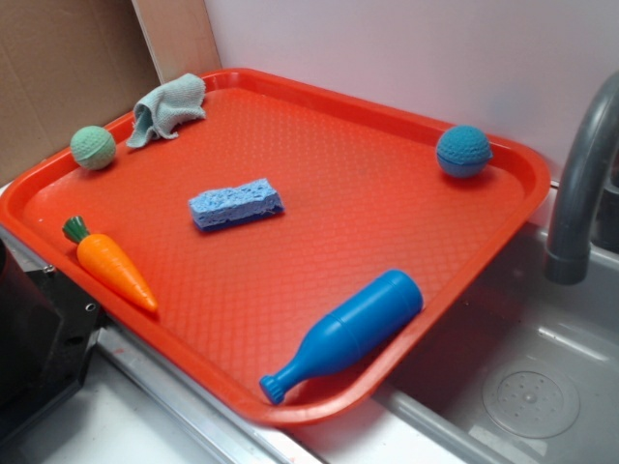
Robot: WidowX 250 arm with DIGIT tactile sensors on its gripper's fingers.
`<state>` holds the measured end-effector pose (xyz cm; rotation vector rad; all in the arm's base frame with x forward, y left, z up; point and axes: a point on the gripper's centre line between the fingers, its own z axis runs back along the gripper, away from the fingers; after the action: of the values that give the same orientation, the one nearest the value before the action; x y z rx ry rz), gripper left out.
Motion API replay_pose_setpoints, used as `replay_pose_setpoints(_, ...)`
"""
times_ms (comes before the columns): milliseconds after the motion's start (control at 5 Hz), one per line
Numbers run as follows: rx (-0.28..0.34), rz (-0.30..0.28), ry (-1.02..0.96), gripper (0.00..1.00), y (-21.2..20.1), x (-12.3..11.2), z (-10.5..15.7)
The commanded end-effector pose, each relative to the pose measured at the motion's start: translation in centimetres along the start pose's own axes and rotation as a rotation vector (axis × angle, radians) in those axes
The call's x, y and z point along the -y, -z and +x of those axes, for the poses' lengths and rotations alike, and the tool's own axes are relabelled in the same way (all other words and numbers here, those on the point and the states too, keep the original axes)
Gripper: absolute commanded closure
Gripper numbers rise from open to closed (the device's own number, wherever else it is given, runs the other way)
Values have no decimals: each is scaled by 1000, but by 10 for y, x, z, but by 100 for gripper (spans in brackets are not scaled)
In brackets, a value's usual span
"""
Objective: Grab the green ball.
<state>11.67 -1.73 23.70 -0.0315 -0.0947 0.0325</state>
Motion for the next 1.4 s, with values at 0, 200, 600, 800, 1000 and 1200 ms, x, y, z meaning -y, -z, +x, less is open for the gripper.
replay_pose_setpoints(0,0,0,0,0,0,0,0)
replay_pose_setpoints(200,-51,111,-240,0,42,-41,29)
replay_pose_setpoints(600,34,211,-738,0,97,-106,56)
replay_pose_setpoints(800,118,367,-961,0,113,-129,47)
replay_pose_setpoints(1000,109,404,-1024,0,134,-166,41)
replay_pose_setpoints(1200,86,295,-891,0,162,-185,65)
